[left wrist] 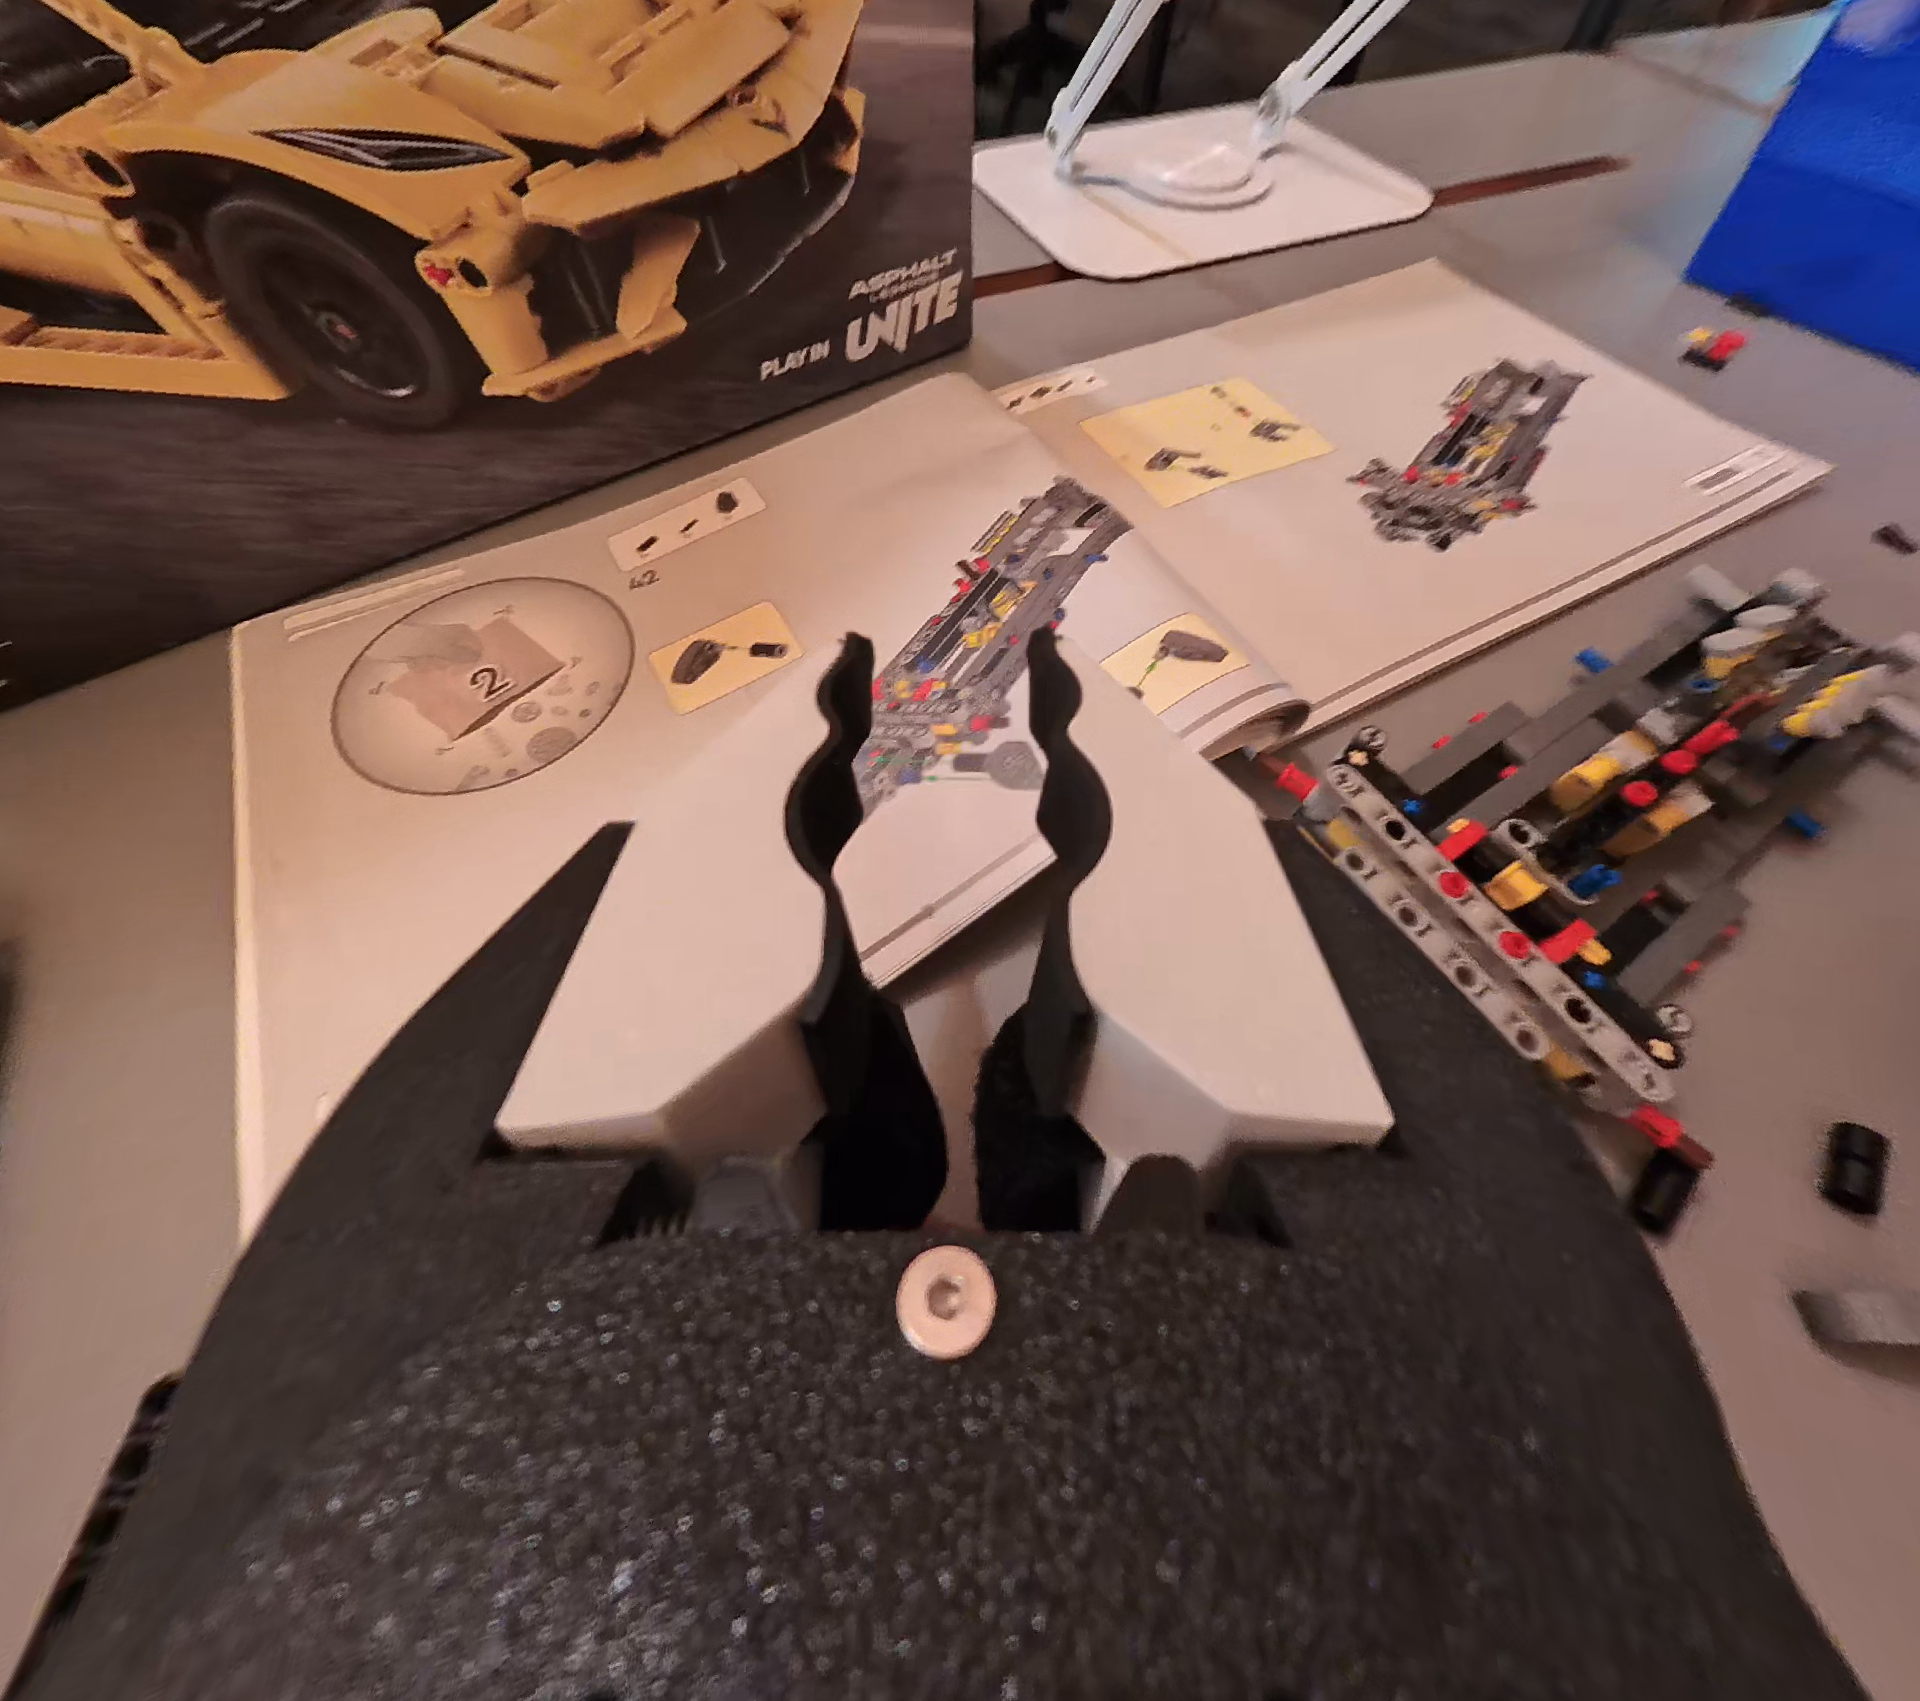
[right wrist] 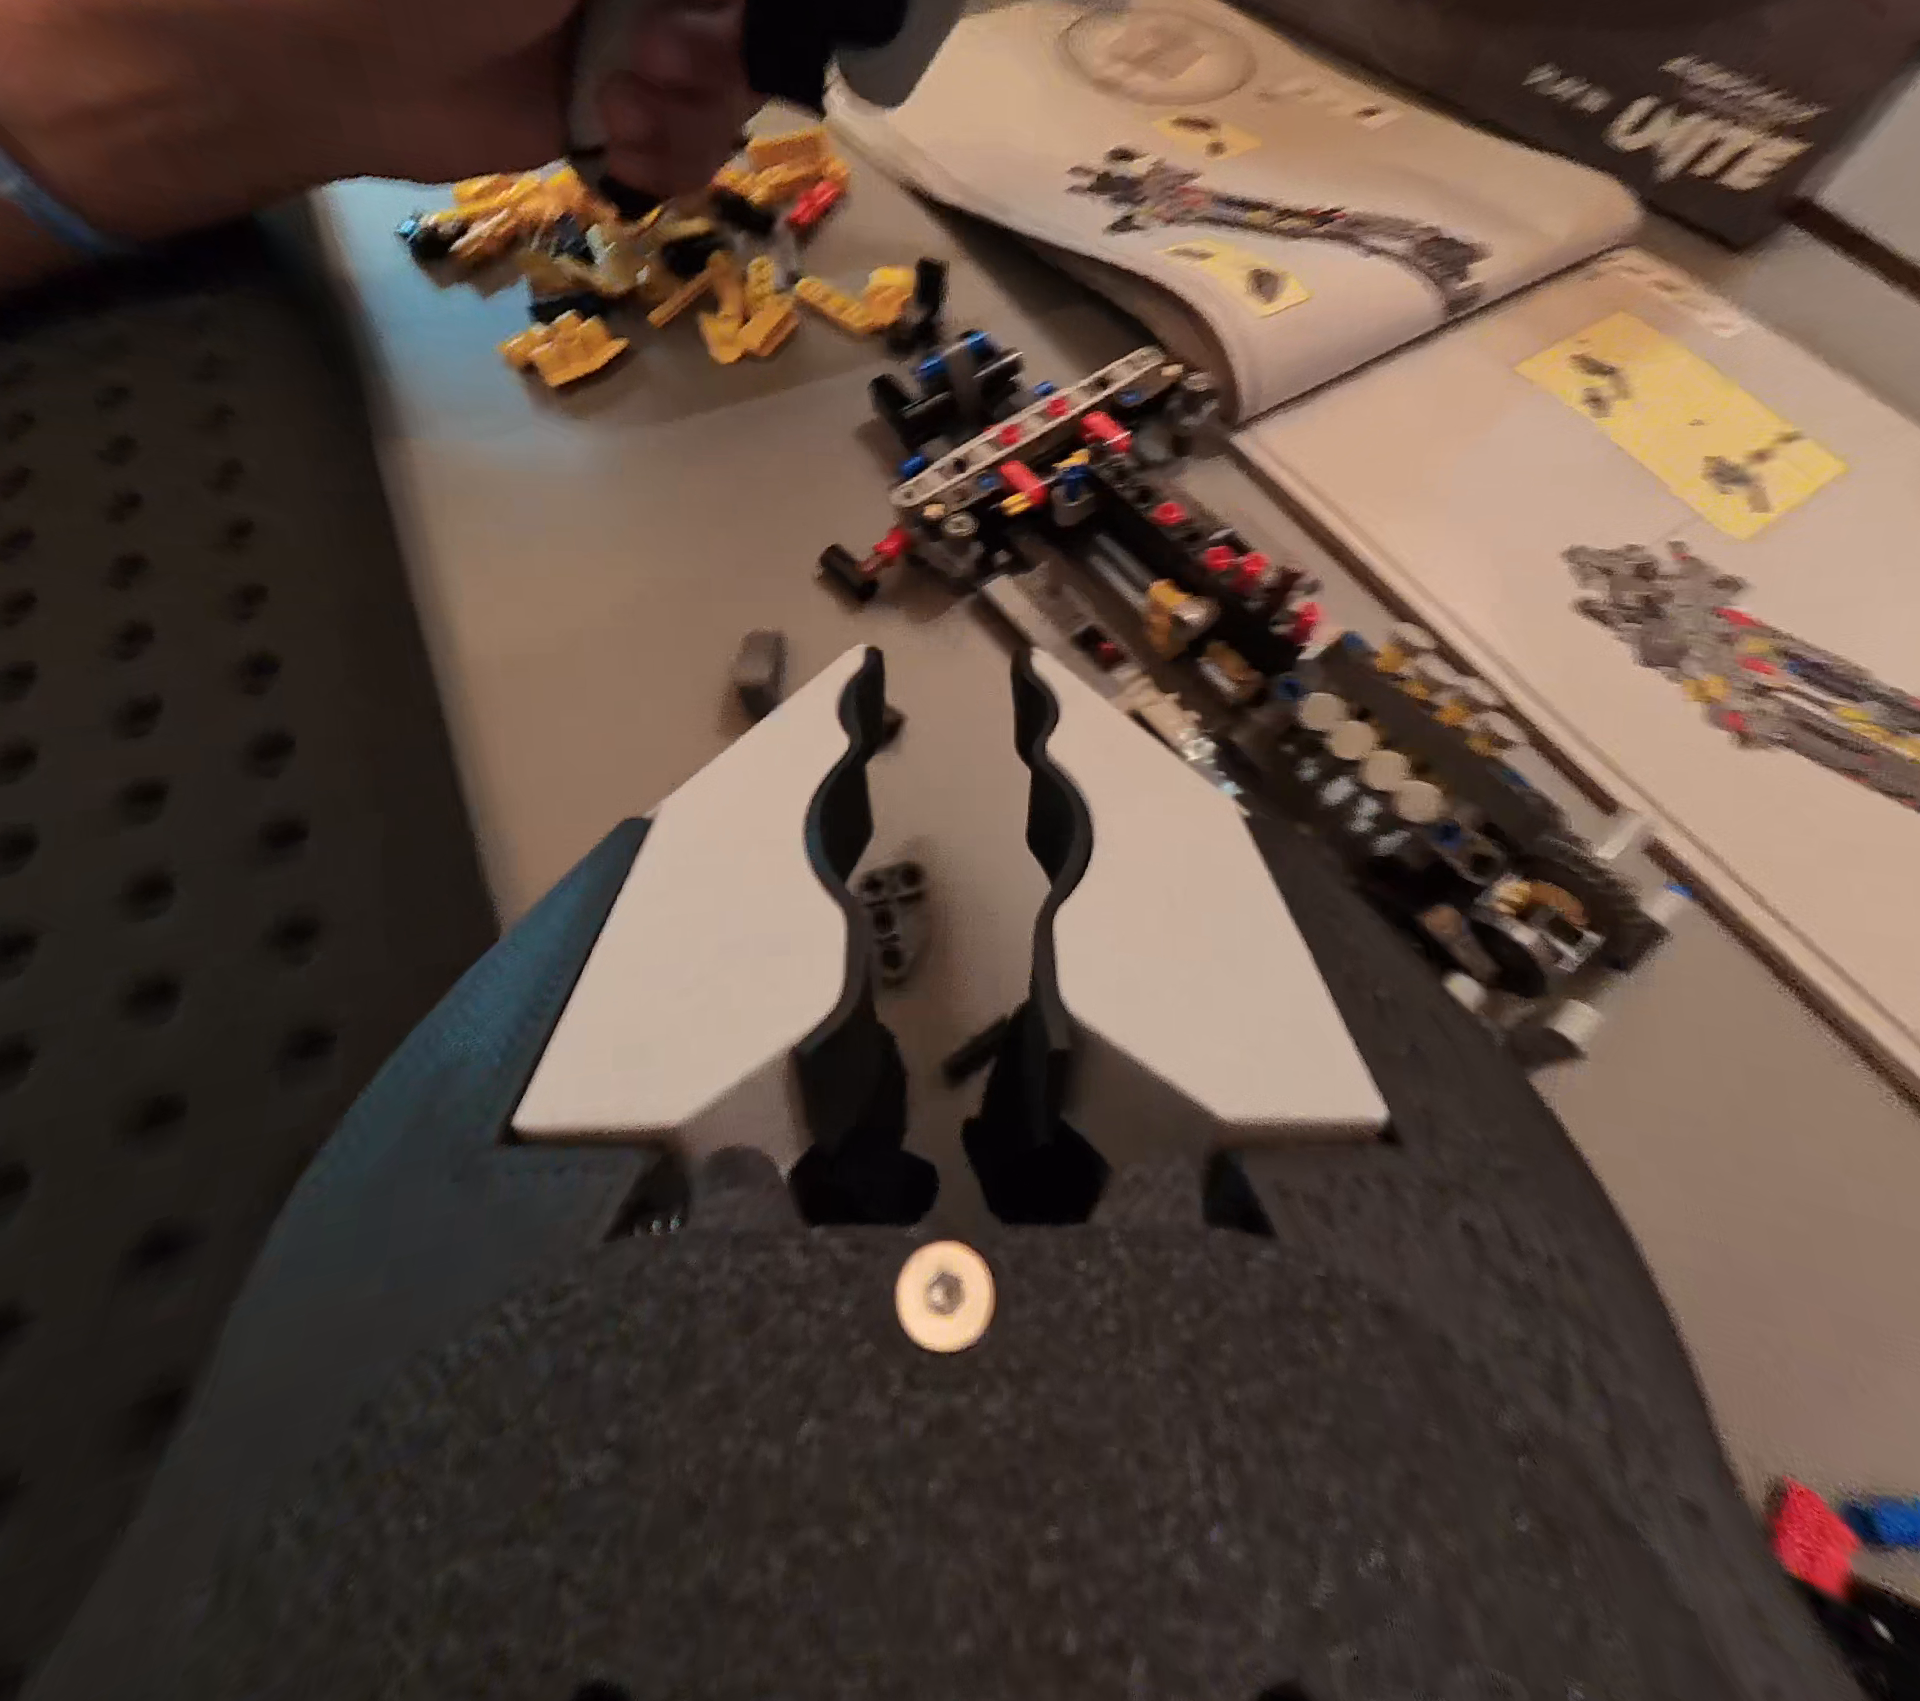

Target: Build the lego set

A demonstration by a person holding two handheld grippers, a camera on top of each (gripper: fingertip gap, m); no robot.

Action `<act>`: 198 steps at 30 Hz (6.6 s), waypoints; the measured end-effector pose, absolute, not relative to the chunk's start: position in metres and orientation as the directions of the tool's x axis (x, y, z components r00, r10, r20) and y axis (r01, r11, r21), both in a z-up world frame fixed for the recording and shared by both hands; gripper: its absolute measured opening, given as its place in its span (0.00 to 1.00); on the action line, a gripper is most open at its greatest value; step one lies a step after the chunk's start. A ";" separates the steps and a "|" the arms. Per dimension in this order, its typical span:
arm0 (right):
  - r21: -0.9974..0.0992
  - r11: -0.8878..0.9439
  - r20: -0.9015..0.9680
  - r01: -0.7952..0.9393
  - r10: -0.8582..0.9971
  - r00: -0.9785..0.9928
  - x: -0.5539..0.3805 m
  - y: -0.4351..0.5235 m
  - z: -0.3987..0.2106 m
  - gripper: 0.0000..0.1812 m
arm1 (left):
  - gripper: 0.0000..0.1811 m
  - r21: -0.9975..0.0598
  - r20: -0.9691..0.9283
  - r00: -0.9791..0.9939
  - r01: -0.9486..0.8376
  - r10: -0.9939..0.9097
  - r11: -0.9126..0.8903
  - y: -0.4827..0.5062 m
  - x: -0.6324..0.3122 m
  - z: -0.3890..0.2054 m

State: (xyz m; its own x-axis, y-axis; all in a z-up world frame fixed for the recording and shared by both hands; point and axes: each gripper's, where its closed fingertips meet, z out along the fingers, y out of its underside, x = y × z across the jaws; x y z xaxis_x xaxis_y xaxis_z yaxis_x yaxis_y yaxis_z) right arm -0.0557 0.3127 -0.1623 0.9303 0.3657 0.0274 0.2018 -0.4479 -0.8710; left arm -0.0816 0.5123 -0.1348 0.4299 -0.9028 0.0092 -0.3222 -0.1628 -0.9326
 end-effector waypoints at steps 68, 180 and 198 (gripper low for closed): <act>-0.819 -0.509 -0.084 0.265 0.563 0.822 -0.061 0.316 -0.178 0.13 | 0.04 -0.898 0.436 0.173 0.021 -0.883 -0.439 0.534 -0.140 -0.080; -0.325 -0.945 -0.055 -0.018 0.000 0.999 0.092 0.087 -0.200 0.07 | 0.04 -0.948 0.259 0.113 -0.159 -0.959 -0.275 0.494 -0.115 -0.100; -0.416 -0.908 -0.018 0.054 0.067 0.998 0.085 0.108 -0.182 0.02 | 0.04 -0.949 0.254 0.097 -0.165 -0.962 -0.267 0.490 -0.113 -0.100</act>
State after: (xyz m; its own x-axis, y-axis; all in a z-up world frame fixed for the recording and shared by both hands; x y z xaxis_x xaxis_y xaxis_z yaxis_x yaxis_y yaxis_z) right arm 0.0847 0.1079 -0.1819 0.9976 0.0672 -0.0175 0.0539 -0.9076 -0.4164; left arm -0.1133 0.4900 -0.1001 0.0971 -0.9623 0.2541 -0.1654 -0.2674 -0.9493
